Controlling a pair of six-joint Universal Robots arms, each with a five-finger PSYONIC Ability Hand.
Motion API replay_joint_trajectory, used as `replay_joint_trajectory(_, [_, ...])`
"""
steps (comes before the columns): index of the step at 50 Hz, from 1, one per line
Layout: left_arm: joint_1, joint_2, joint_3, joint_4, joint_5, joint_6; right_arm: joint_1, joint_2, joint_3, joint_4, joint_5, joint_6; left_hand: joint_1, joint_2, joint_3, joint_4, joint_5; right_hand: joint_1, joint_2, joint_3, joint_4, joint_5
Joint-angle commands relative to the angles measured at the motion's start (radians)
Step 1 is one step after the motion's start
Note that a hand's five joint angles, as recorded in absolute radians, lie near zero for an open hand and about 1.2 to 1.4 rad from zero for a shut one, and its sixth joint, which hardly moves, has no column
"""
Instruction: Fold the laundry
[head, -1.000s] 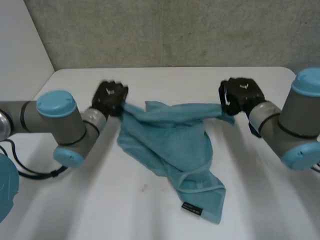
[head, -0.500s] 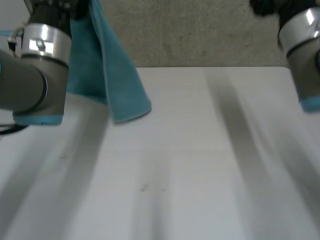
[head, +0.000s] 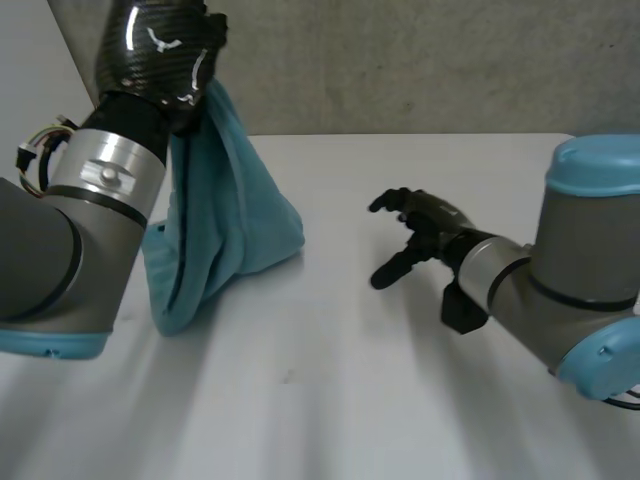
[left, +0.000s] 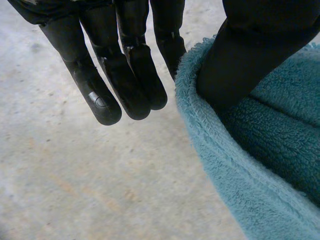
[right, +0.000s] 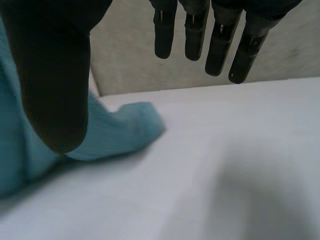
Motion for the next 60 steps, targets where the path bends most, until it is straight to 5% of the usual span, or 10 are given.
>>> replay_joint_trajectory(1, [-0.062,0.001,-0.04,-0.056,-0.036,-0.008,0.108,0.01,-0.012,-0.054,0.006,0.14,0.26,0.197,0.204,0.201,0.26,-0.011,-0.056,-0.042,-0.036,-0.039])
replay_joint_trajectory(15, [-0.131,0.022,-0.077,-0.056,-0.088,-0.017,0.248,0.286,-0.279,-0.201,0.104,0.196,0.26,0.197,0.204,0.201,0.26,0.177,0.132,0.146,0.152,0.149])
replay_joint_trajectory(20, [-0.128,0.045,-0.078,-0.053,-0.088,-0.02,0.28,0.375,-0.374,-0.197,0.101,0.201,0.26,0.197,0.204,0.201,0.26,0.576,0.531,0.545,0.551,0.549])
replay_joint_trajectory(22, [-0.123,0.05,-0.08,-0.053,-0.09,-0.018,0.279,0.384,-0.383,-0.189,0.116,0.192,0.26,0.197,0.204,0.201,0.26,1.101,1.056,1.07,1.076,1.074])
replay_joint_trajectory(28, [-0.106,0.056,-0.081,-0.05,-0.102,-0.017,0.254,0.315,-0.337,-0.177,0.205,0.137,0.26,0.197,0.204,0.201,0.26,1.104,1.058,1.073,1.079,1.076])
replay_joint_trajectory(30, [-0.077,0.063,-0.08,-0.05,-0.108,-0.017,0.21,0.201,-0.273,-0.152,0.242,0.001,0.26,0.197,0.204,0.201,0.26,1.104,1.058,1.073,1.079,1.076])
replay_joint_trajectory(35, [-0.063,0.083,-0.081,-0.052,-0.104,-0.022,0.107,0.032,-0.214,-0.134,0.232,-0.235,0.26,0.197,0.204,0.201,0.26,1.104,1.058,1.073,1.079,1.076])
replay_joint_trajectory(41, [-0.069,0.087,-0.083,-0.05,-0.104,-0.047,0.059,-0.142,-0.255,-0.05,0.12,-0.515,0.26,0.197,0.204,0.201,0.26,1.104,1.058,1.073,1.079,1.076])
replay_joint_trajectory(50, [-0.069,0.022,-0.093,-0.053,-0.101,-0.141,-0.022,-0.021,-0.449,0.201,0.054,-0.635,0.26,0.197,0.204,0.201,0.26,1.104,1.058,1.073,1.079,1.076])
replay_joint_trajectory(60, [-0.069,-0.294,-0.049,-0.05,-0.101,-0.16,-0.05,0.26,-0.503,0.283,0.046,-0.82,0.26,0.197,0.204,0.201,0.26,1.09,1.045,1.059,1.065,1.062])
